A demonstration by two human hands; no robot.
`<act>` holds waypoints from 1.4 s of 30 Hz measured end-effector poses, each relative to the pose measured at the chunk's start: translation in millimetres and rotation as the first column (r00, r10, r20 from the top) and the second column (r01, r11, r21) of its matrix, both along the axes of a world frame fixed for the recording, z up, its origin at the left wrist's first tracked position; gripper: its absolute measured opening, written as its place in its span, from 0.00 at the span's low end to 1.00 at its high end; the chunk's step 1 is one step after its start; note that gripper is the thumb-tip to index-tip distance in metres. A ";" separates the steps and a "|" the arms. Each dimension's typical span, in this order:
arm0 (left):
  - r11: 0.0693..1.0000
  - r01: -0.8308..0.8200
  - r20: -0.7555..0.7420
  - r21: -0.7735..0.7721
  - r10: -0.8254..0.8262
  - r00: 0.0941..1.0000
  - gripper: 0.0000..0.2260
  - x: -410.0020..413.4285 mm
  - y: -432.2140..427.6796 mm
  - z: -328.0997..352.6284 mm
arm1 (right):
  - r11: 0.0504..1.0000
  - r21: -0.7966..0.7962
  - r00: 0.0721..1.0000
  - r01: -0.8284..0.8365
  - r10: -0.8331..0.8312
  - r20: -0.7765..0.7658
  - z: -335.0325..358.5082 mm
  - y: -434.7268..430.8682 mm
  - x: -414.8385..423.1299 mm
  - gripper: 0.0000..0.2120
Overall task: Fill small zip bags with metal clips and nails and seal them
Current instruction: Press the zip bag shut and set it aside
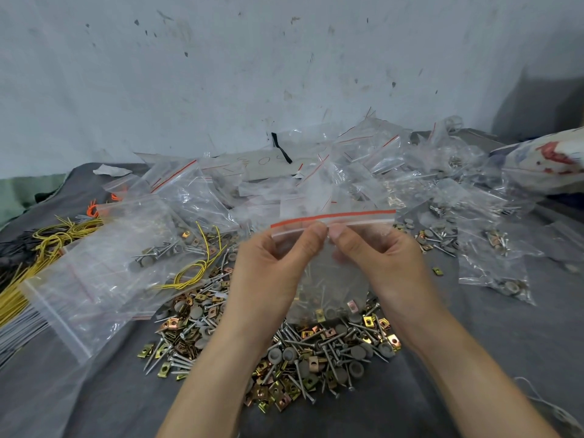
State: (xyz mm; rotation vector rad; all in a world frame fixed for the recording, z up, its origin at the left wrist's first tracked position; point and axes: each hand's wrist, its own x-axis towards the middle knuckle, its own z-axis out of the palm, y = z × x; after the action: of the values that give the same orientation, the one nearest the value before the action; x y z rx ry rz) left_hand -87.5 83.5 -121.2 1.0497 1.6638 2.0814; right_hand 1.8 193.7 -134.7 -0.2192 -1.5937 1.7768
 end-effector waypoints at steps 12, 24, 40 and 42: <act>0.999 -0.038 -0.084 0.011 0.039 0.996 0.05 2.5 0.7 -1.1 | 0.998 -0.016 0.998 0.067 -0.066 0.024 -1.9 -2.4 -4.5 0.05; 0.997 -0.081 -0.034 0.001 0.081 0.996 0.03 2.3 2.9 -0.7 | 0.987 -0.140 0.997 0.075 -0.074 0.013 -8.8 4.5 -6.3 0.12; 0.992 -0.123 -0.036 -0.021 0.122 0.992 0.03 1.0 3.6 -1.1 | 0.977 -0.178 0.993 0.116 -0.115 0.013 -12.0 12.2 -4.3 0.12; 0.993 -0.118 -0.049 -0.024 0.117 0.992 0.03 1.6 3.2 -0.8 | 0.975 -0.190 0.993 0.113 -0.115 0.001 -11.3 12.6 -4.5 0.10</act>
State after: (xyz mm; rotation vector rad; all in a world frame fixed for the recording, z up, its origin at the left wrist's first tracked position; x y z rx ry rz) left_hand -85.9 86.7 -122.0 1.0232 1.8122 2.1153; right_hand -2.6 206.2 -146.0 -0.3832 -1.3762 1.8367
